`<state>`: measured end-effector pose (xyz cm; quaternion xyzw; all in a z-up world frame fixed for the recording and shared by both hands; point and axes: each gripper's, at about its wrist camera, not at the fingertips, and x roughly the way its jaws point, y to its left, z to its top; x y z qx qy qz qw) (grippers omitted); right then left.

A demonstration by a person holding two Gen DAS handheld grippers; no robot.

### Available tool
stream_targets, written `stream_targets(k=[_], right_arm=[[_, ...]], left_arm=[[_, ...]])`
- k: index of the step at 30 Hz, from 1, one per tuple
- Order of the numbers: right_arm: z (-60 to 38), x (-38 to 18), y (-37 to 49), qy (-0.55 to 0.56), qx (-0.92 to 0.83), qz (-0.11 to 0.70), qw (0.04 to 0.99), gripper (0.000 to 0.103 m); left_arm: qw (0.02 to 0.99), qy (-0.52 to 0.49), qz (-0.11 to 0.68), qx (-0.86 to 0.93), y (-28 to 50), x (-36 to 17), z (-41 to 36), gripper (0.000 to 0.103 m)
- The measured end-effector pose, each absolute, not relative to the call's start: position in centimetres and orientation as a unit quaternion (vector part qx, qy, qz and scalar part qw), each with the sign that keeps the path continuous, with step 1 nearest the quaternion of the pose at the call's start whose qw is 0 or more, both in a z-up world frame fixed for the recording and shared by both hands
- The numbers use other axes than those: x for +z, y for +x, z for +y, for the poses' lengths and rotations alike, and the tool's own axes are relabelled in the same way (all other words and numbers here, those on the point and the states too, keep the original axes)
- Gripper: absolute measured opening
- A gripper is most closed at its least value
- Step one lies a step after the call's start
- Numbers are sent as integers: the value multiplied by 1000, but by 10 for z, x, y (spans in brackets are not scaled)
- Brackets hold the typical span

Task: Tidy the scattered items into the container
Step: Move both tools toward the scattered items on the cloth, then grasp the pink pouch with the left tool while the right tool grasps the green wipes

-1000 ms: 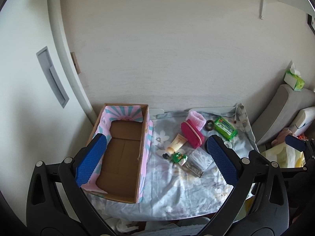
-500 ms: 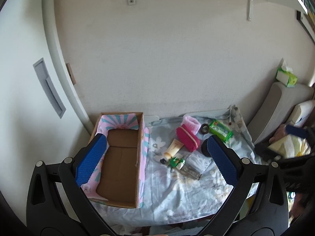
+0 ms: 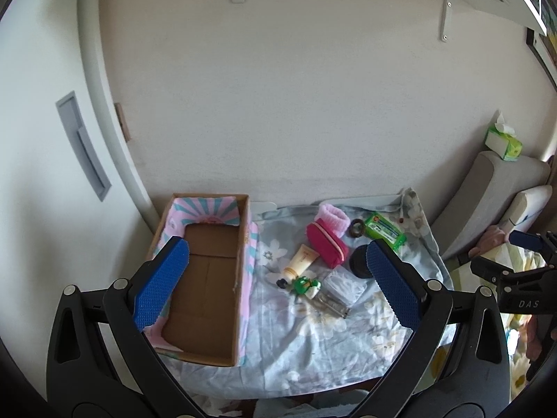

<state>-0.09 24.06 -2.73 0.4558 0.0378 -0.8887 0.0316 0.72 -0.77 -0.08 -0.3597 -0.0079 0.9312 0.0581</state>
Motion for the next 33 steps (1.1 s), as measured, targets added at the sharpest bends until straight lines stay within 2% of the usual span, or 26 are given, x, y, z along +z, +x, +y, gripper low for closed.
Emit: stream_targets(k=[10, 16, 23, 28, 33], right_arm=[[261, -51, -21, 447, -890, 75, 45, 103], [279, -79, -47, 456, -882, 72, 96, 103], [300, -115, -86, 479, -867, 66, 116, 103], [309, -141, -115, 489, -859, 74, 136, 103], [315, -169, -150, 503, -847, 49, 164, 103]], left_arm=[[87, -391, 18, 916, -17, -30, 35, 102], [95, -427, 27, 899, -49, -63, 66, 102], [103, -461, -5, 881, -83, -109, 85, 102], [77, -488, -21, 869, -115, -146, 93, 102], [46, -511, -30, 858, -145, -179, 98, 102]])
